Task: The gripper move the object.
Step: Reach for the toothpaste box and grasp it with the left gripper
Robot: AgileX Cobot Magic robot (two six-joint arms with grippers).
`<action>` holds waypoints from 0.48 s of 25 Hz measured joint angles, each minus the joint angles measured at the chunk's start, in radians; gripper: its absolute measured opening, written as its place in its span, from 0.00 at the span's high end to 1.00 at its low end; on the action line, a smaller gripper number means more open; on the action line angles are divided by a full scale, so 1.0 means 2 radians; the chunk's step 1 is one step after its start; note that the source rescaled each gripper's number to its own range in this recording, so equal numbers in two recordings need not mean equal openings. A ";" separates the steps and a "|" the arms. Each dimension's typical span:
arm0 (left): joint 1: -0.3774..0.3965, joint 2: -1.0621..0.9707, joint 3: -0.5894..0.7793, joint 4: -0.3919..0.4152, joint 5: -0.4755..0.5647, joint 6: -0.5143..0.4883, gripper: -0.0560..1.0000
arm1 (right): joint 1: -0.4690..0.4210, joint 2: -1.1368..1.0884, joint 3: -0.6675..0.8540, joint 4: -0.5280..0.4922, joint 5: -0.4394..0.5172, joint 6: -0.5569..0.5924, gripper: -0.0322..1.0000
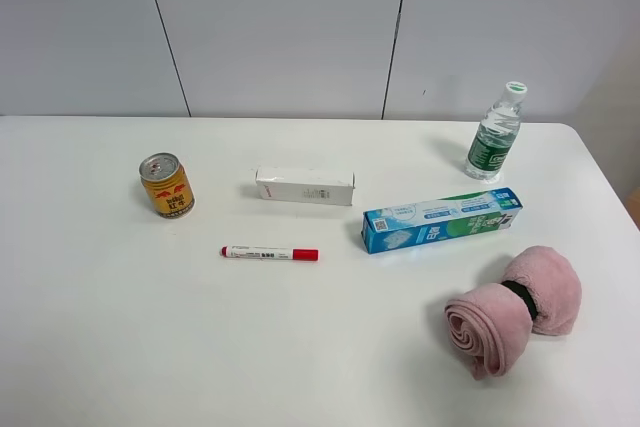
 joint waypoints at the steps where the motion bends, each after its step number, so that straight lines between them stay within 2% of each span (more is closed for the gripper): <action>1: 0.000 0.000 0.000 0.000 0.000 0.000 0.00 | 0.000 0.000 0.000 0.000 0.000 0.000 0.00; 12: 0.000 0.000 0.000 0.000 0.000 0.000 0.00 | 0.000 0.000 0.000 0.000 0.000 0.000 0.00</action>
